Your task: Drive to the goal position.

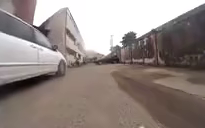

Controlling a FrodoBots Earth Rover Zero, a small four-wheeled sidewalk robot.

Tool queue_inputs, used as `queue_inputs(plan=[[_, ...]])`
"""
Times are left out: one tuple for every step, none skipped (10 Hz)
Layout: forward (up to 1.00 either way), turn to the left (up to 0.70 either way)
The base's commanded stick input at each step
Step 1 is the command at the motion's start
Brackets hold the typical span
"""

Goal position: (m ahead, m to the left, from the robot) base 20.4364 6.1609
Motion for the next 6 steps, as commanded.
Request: queue_inputs(plan=[[0.3,0.0],[0.3,0.0],[0.3,0.0],[0.3,0.0],[0.3,0.0],[0.3,0.0]])
